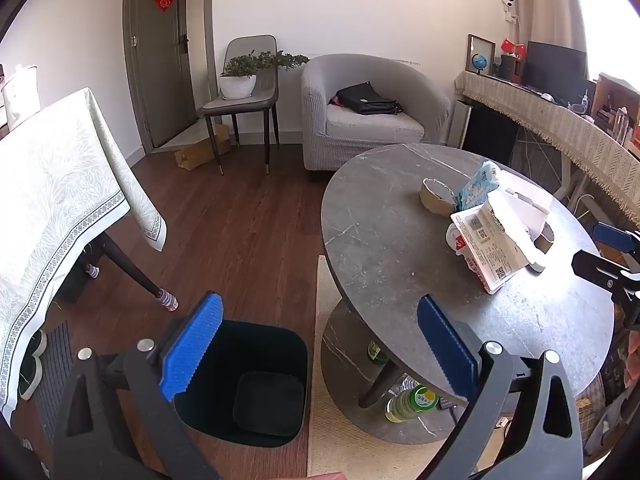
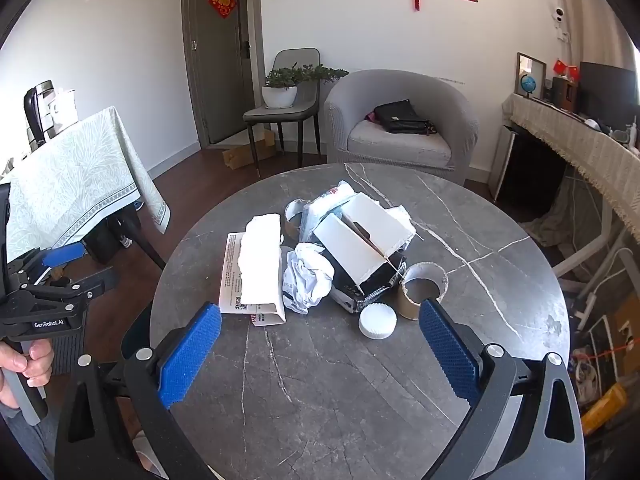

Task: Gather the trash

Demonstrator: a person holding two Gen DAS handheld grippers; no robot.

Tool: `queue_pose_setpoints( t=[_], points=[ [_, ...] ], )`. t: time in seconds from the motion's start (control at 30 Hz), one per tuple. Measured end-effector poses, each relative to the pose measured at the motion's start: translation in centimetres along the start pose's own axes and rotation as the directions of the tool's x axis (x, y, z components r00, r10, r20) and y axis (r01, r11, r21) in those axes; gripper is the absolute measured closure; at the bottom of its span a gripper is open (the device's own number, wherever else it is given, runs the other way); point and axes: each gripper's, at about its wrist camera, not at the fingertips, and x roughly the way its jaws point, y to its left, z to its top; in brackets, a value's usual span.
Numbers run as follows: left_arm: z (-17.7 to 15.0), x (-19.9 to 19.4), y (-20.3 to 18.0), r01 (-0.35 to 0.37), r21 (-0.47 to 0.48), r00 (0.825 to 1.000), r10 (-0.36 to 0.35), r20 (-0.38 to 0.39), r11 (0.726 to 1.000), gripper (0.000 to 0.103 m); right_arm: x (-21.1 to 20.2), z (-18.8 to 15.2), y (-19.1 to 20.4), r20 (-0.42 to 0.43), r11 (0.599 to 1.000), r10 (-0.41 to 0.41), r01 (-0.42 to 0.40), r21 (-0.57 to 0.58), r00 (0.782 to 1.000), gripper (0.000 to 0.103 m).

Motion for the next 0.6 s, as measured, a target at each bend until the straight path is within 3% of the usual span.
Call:
queue_pose_setpoints(
  t=[0.6],
  points=[
    [0.08,-0.43,0.19,0.002,-0.002,1.000,-0.002,0.001,1.000,0.003,-0.16,0.11,0.02,0.005,1.000,-0.004,0.004,-0.004,1.000,0.003]
  ],
)
